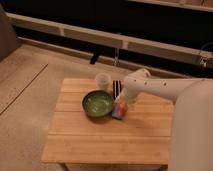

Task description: Place the pepper in the ceramic cup

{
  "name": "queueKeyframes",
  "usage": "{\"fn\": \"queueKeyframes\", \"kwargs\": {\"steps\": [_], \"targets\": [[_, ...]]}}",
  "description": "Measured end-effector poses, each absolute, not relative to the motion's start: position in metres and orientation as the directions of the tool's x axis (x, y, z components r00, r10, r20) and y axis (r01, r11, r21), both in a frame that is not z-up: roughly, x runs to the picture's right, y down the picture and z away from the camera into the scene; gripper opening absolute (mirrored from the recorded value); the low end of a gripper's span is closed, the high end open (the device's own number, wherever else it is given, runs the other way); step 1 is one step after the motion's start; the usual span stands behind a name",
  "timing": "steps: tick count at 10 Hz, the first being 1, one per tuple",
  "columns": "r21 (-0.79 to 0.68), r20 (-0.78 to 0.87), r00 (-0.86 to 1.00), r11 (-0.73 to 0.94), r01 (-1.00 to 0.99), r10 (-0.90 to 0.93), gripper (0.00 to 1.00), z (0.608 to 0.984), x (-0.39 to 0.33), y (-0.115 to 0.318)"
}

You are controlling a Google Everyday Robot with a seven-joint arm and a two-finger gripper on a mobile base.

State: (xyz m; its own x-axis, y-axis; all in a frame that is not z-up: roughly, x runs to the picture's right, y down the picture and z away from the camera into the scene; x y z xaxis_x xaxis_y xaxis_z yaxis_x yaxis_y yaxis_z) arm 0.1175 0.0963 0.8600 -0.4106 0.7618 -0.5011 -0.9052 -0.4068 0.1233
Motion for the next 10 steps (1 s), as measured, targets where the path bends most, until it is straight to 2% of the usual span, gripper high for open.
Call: {"fn": "queueKeyframes", "kwargs": {"steps": [4, 10], "targets": [[0.178, -0.460, -0.415, -0.376, -0.909, 0.785, 0.65, 0.860, 0.135, 0.098], [0.217, -0.485, -0.384, -0.317, -0.923, 0.786, 0.65, 0.878, 0.131, 0.119]]}}
